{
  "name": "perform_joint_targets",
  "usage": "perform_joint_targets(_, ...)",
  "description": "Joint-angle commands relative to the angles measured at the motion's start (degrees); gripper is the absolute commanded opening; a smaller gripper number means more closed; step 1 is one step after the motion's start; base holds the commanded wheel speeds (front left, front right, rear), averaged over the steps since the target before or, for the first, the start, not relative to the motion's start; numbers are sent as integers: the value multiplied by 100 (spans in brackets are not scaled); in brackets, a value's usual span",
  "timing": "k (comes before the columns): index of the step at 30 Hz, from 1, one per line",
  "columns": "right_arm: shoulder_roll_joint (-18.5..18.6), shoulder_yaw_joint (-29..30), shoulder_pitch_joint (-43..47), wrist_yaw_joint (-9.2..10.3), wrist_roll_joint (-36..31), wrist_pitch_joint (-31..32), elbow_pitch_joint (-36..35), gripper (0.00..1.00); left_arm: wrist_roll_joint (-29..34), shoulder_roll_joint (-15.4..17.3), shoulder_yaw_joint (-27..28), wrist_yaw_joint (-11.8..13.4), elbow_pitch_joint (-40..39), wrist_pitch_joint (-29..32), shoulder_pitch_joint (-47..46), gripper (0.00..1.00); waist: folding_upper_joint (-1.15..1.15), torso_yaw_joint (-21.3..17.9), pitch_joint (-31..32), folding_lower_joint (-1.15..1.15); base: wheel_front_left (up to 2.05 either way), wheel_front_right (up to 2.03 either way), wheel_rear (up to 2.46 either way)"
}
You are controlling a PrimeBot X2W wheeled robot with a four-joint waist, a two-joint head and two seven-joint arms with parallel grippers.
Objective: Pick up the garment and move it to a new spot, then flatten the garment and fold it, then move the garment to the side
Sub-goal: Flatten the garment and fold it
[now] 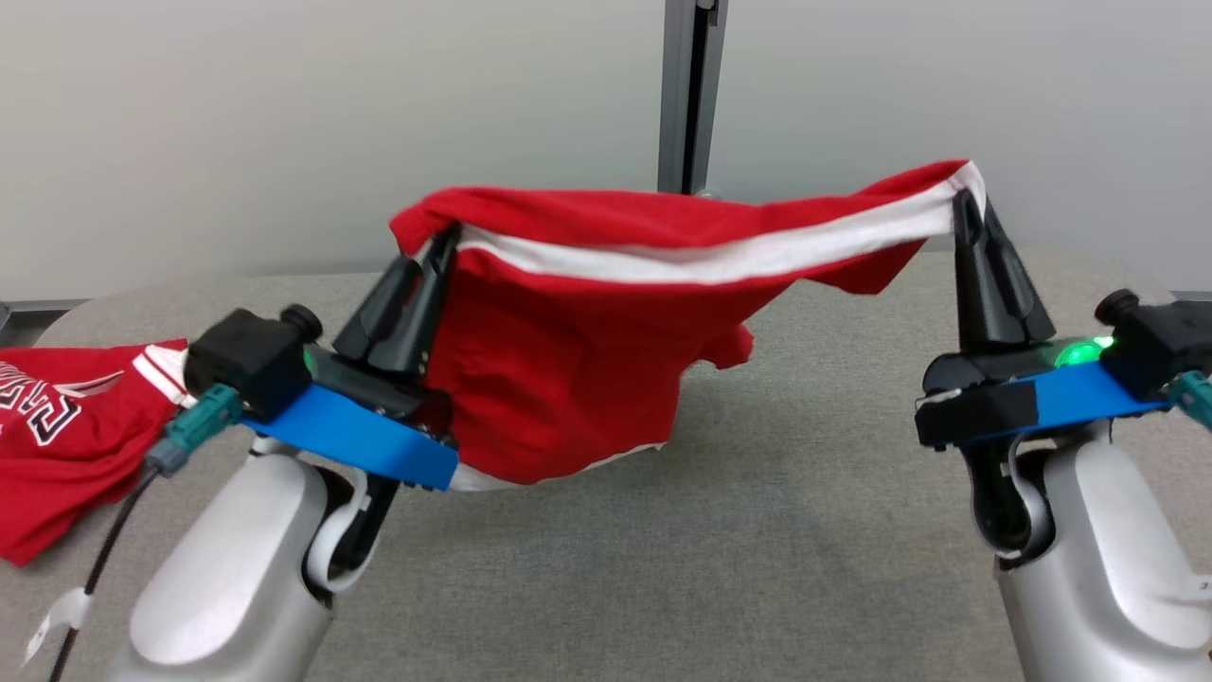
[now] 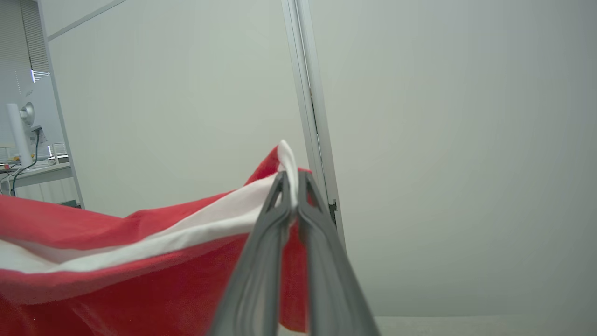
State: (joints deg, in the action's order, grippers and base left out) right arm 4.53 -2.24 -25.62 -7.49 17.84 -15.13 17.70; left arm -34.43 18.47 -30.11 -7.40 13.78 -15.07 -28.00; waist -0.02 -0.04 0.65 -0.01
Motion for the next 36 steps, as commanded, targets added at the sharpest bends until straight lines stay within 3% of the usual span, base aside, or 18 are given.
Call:
perform_joint_targets(1,64,-8,-142,0,82,0,-67,0,-54,42,47,-4,-45,-16,-125,0,2,-73,47,1,0,0,0)
perform_joint_targets(5,223,-57,-393,0,255,0,-211,0,-50,200,119,-4,-61,-14,-523,0,2,-162,-58,1,0,0,0)
perform_joint_targets(10,456,-164,-926,0,282,0,-21,0,48,154,179,-3,218,-8,-1169,0,2,-205,-570,1,0,0,0)
perform_joint_targets(16,633,-130,-2379,0,86,0,307,0,576,-54,224,61,848,-11,-2542,0,2,-246,-1640,1,0,0,0)
perform_joint_targets(23,563,368,-3923,1,-366,0,813,0,1086,-500,1008,85,1156,-13,-3793,0,2,-318,-2375,1,0,0,0)
perform_joint_targets(26,541,440,-3956,1,-405,-1,948,0,1097,-739,1211,49,1300,-14,-3588,0,2,-318,-2443,1,0,0,0)
perform_joint_targets(30,474,346,-3346,1,-259,0,1177,0,1020,-963,1294,-3,1653,-15,-2964,0,2,-349,-2443,1,0,0,0)
perform_joint_targets(36,445,-146,-1969,0,114,0,1599,0,453,-1276,803,-14,2145,-15,-1539,0,2,-392,-2258,1,0,0,0)
